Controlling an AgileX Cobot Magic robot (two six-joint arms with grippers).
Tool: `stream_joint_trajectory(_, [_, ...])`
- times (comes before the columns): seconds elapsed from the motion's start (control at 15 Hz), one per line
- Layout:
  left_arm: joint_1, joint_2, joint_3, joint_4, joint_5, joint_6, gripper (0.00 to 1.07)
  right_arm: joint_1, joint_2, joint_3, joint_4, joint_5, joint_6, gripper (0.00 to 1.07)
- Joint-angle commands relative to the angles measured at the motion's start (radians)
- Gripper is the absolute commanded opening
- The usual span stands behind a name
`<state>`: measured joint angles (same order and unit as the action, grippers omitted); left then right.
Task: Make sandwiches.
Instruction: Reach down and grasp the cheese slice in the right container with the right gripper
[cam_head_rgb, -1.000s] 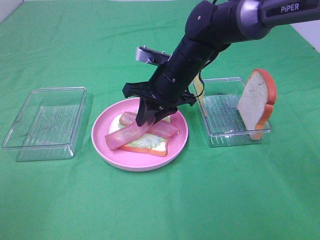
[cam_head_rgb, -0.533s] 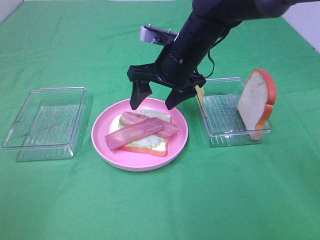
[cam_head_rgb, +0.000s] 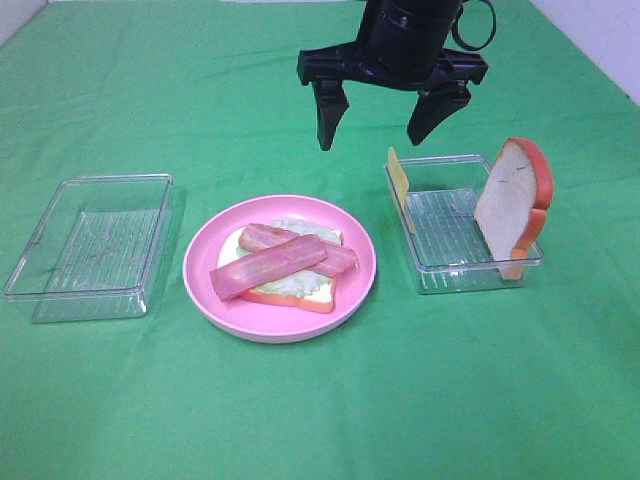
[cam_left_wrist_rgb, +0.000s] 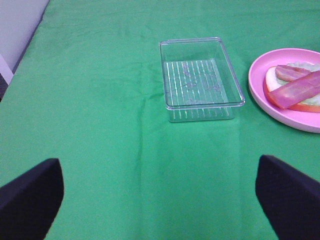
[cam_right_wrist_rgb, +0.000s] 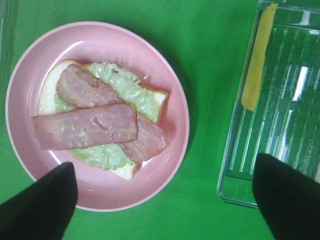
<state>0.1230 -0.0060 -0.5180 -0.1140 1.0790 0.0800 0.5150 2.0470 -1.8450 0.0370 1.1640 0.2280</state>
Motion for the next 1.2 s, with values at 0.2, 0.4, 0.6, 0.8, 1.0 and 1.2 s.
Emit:
stream_joint_trajectory(0.2, [0.002, -0.018, 0.002, -0.002, 0.000, -0.006, 0.98, -0.108, 0.001, -0.034, 0.041, 0.035, 0.027, 0.91])
stream_joint_trajectory(0.4, [0.002, -0.018, 0.002, -0.002, 0.000, -0.006, 0.98, -0.121, 0.043, -0.037, 0.024, -0.001, 0.018, 0.91])
stream_joint_trajectory(0.6, [0.002, -0.018, 0.002, -0.002, 0.000, -0.006, 0.98, -0.121, 0.099, -0.084, 0.024, 0.010, 0.002, 0.91])
stream_joint_trajectory(0.8, [0.002, -0.018, 0.002, -0.002, 0.000, -0.006, 0.98, -0.153, 0.199, -0.203, 0.071, 0.044, -0.005, 0.90])
stream_joint_trajectory(1.0, [0.002, -0.018, 0.002, -0.002, 0.000, -0.006, 0.98, -0.177, 0.260, -0.256, 0.106, 0.062, -0.026, 0.89])
stream_joint_trajectory(1.2, [0.002, -0.018, 0.002, -0.002, 0.000, -0.006, 0.98, -0.198, 0.316, -0.265, 0.086, 0.078, -0.029, 0.89])
